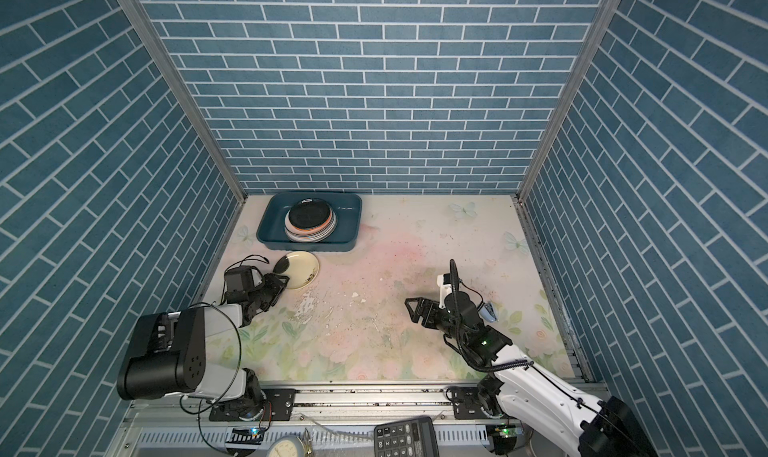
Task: Place the plates into the plastic bin on the countertop
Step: 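Grasp the cream plate rim with the left gripper and tilt it up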
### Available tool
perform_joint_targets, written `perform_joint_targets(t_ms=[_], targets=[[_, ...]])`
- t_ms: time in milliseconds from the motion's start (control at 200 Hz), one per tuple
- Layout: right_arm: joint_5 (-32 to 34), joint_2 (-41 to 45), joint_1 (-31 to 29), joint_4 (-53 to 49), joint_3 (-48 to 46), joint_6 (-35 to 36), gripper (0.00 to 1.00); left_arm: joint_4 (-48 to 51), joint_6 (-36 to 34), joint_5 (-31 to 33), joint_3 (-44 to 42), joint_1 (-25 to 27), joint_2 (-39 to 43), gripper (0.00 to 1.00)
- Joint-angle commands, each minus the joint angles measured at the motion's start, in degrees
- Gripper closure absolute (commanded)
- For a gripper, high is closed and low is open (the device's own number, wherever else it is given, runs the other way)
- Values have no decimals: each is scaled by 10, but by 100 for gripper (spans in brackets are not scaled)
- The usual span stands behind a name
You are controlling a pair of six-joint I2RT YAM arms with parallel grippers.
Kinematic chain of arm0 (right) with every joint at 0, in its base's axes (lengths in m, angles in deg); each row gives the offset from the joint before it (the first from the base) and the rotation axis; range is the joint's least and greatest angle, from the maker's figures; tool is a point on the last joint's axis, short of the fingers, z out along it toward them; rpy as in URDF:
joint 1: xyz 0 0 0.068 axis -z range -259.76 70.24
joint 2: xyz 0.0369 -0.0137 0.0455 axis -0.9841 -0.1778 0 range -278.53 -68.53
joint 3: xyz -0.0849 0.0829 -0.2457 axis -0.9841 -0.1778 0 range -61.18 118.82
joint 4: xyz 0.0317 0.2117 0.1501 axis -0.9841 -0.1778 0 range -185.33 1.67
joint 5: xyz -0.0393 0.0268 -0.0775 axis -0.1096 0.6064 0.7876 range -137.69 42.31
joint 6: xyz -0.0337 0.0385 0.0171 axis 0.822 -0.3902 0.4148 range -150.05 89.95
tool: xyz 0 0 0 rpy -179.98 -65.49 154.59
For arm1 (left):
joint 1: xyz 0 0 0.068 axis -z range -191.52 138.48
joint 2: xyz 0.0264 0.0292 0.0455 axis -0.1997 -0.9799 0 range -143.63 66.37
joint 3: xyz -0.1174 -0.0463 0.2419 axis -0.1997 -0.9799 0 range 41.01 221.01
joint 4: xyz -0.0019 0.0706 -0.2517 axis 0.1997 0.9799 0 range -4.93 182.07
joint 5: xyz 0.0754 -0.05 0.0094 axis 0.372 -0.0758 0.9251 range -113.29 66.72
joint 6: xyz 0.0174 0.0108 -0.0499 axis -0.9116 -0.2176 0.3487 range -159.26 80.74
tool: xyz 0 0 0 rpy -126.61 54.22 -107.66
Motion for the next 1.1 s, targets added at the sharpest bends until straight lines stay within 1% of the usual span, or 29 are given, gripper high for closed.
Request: perform_joint_targets(t_ms=[0,80,190,450,710,815,890,970,1095], targets=[[-2,8,-1,13,8,-17,10,18,5,3,-4,-3,-33,62],[1,11,-1,15,6,-17,10,14,3,2,-2,-3,-45,70],[3,17,-1,27,-3,-22,10,6,8,6,-9,-3,-50,75],[1,29,-1,32,-11,-25,10,10,6,2,-6,-3,-50,82],[1,32,-1,36,-11,-30,10,13,2,4,-9,-3,-48,85],[4,34,-1,41,-15,-33,10,10,4,4,-15,-3,-43,90],[6,34,-1,44,-19,-34,10,5,9,-1,-19,-3,-35,94],[7,33,-1,47,-23,-34,10,4,16,-5,-26,-3,-19,94],[7,31,-1,49,-23,-33,10,19,17,-1,-34,-3,22,100]])
